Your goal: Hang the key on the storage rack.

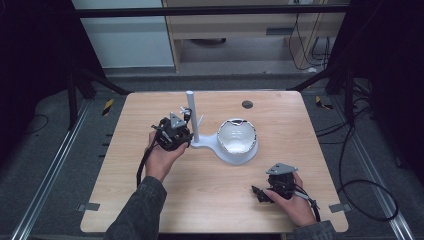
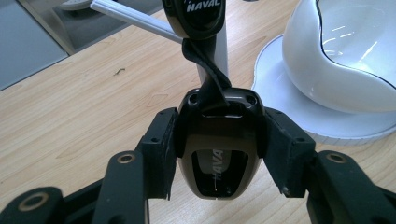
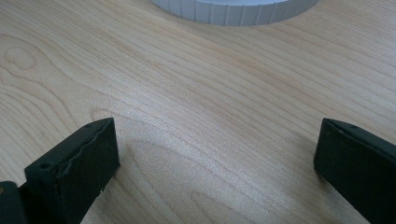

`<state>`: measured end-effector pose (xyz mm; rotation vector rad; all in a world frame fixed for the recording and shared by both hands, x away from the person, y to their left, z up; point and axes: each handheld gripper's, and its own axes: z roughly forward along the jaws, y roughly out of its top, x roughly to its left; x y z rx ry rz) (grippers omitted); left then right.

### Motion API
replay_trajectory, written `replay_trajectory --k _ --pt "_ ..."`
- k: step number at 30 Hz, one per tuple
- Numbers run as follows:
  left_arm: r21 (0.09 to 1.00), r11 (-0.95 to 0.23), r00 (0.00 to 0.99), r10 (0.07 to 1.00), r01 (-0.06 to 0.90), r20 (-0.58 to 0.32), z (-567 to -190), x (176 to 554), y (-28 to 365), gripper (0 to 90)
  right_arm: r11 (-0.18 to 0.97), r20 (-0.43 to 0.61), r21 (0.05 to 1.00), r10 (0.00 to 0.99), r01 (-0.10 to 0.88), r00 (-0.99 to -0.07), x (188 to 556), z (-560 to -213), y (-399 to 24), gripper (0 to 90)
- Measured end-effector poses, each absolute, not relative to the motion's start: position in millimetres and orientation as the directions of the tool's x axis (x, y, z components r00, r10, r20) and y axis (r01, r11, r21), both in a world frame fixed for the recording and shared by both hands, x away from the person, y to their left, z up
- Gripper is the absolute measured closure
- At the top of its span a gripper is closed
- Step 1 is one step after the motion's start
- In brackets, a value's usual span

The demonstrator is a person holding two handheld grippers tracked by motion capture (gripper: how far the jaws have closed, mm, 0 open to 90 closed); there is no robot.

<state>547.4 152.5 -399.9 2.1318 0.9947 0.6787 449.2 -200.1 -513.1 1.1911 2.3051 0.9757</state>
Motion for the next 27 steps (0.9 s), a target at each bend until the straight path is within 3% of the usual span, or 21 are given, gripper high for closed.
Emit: replay_trajectory --k 27 --pt "0.8 -0.4 0.536 0.836 0.448 0.118 -413 558 146 48.2 0.405 -0.009 0.721 0.817 0.562 -0.577 449 -513 -200 0.4"
